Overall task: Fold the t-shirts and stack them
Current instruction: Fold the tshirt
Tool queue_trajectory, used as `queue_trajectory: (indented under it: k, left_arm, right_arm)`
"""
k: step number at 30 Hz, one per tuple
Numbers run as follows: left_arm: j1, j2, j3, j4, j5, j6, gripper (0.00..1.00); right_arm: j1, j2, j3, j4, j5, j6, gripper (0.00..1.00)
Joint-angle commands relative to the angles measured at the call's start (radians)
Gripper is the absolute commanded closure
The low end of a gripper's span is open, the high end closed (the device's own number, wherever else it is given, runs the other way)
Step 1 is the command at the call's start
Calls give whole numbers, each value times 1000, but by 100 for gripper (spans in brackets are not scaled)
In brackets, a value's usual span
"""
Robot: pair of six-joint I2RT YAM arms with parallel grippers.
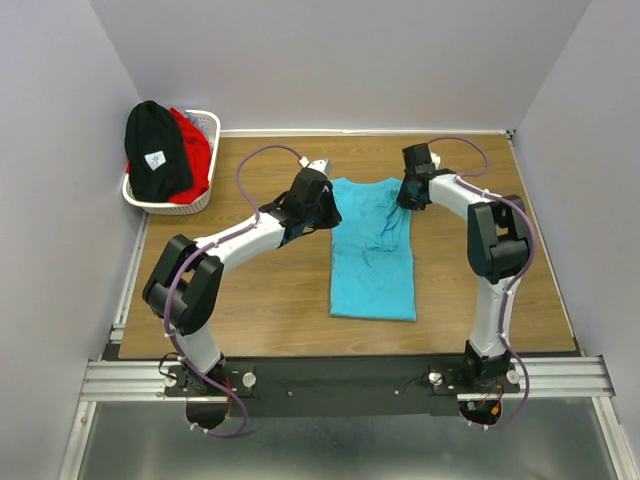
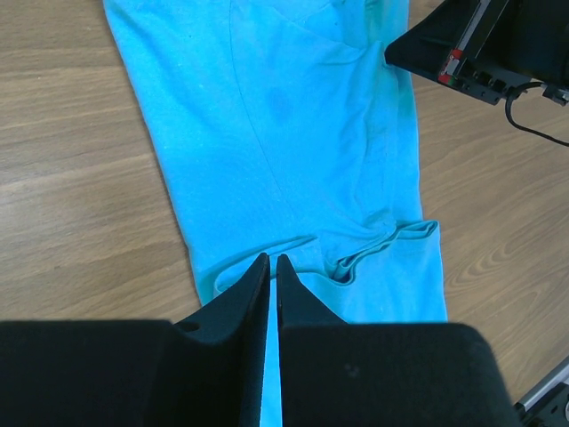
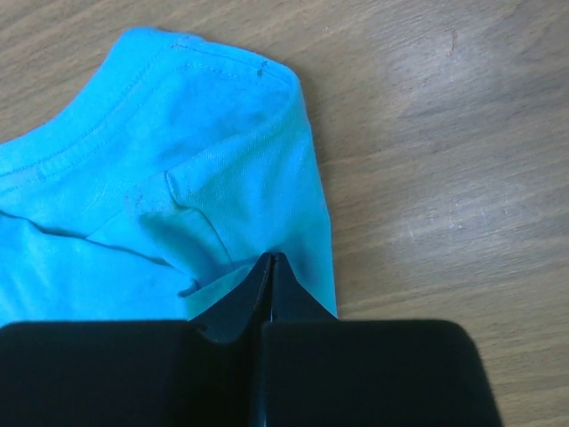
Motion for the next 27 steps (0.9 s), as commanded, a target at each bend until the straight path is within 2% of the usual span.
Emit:
queue_trajectory:
  k: [1,11,27]
  left_arm:
    - [6,-11,-11,9,13,17,86]
    - [8,-2,-14,14,19,19,86]
    - [9,17,-8,19,23,17,86]
  right_arm:
    - [-2,-66,-28,9,5,9,95]
    - [-3,-210,-141,7,51,28,96]
    - [-2,-299,-270,12,70,41,97]
